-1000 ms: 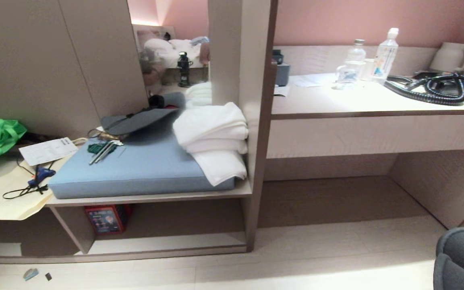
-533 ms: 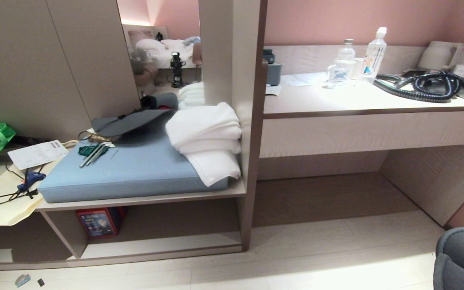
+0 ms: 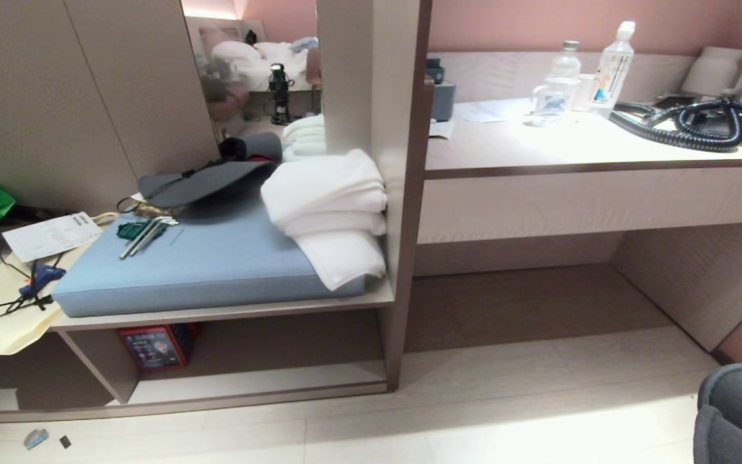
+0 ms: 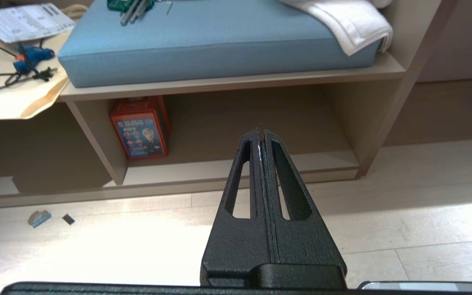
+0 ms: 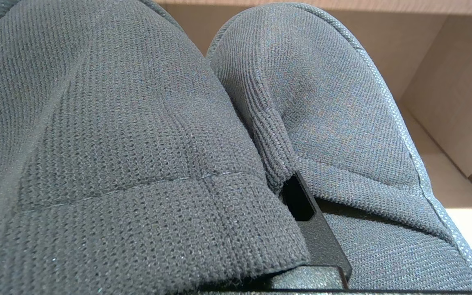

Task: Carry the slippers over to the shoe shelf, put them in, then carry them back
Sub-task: Place the slippers on the floor

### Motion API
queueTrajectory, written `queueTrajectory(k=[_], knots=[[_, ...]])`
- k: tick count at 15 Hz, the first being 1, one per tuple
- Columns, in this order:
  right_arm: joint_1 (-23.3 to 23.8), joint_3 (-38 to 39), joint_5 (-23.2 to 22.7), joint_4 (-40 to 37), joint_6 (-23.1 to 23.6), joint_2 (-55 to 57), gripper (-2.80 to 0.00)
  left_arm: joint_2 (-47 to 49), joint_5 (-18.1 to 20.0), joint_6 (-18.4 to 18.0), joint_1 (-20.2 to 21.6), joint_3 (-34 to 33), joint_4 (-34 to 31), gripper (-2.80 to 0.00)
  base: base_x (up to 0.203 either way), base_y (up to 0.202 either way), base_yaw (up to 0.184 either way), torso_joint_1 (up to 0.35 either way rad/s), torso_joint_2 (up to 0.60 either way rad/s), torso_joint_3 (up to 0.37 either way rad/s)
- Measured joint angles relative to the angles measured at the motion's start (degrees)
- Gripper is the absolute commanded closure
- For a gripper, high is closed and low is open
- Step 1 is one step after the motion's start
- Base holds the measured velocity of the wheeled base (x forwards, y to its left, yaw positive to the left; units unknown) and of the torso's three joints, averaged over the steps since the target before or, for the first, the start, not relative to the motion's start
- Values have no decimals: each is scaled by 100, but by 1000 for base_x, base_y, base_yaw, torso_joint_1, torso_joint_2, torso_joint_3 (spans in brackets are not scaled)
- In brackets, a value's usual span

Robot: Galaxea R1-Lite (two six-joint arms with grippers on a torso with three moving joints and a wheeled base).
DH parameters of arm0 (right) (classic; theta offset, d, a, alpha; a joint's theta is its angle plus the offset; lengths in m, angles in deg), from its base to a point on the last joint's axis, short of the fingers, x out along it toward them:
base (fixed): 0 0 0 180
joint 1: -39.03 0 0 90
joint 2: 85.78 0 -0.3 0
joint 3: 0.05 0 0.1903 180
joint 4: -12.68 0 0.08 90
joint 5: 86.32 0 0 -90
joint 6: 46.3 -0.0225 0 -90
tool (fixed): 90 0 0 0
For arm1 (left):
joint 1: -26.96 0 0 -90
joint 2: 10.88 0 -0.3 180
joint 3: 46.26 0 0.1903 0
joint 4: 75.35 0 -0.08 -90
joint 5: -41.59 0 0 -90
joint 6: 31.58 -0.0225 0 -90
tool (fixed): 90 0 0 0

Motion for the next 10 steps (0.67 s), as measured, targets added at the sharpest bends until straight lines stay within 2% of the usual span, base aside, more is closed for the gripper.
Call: queueTrajectory(k=[10], knots=[[0, 0, 0, -2, 4, 0, 0, 0, 0, 2, 0, 0, 0, 0, 0, 0, 0, 1, 3, -198]])
